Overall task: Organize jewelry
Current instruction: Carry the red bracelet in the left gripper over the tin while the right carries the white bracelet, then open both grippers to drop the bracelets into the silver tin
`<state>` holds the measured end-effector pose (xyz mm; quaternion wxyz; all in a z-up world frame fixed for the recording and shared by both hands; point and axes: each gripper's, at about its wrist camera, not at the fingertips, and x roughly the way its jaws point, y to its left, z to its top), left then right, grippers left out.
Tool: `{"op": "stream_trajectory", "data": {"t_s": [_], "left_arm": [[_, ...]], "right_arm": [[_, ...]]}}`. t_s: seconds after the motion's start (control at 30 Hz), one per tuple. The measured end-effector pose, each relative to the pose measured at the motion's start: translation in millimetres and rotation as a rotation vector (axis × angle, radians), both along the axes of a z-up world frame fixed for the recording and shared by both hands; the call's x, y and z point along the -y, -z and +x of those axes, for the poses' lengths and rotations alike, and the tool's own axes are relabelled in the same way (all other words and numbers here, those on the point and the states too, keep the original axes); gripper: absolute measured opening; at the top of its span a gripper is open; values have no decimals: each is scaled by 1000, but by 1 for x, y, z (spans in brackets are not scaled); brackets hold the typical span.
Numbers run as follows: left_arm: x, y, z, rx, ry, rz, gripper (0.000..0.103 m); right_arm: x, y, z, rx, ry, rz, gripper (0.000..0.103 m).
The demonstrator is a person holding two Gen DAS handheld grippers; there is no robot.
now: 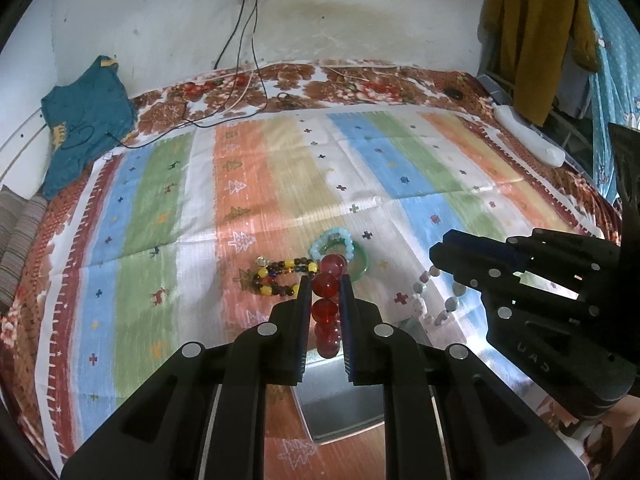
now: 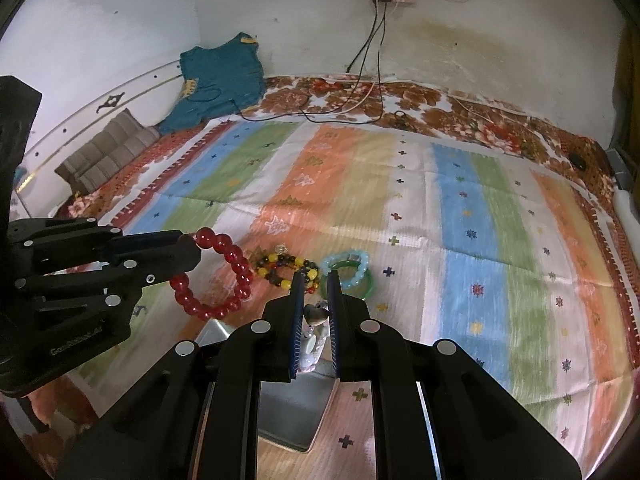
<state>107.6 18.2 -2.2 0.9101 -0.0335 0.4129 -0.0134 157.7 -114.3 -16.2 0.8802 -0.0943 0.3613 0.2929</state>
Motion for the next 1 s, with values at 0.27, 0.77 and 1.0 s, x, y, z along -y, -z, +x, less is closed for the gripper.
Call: {"op": "stream_trajectory", "data": {"t_s": [0.27,0.77,1.0], "left_arm": [[0,2,-14,-4,-2,-5,13],[5,8,-39,-16,-2,-9,16],[-7,7,-38,-22,-50,-16,22]], "right_arm": [[-1,3,-12,2,-2,-9,13],[3,7,-31,-13,-5,-7,13],[10,12,-22,-41,45,-16,32]]}}
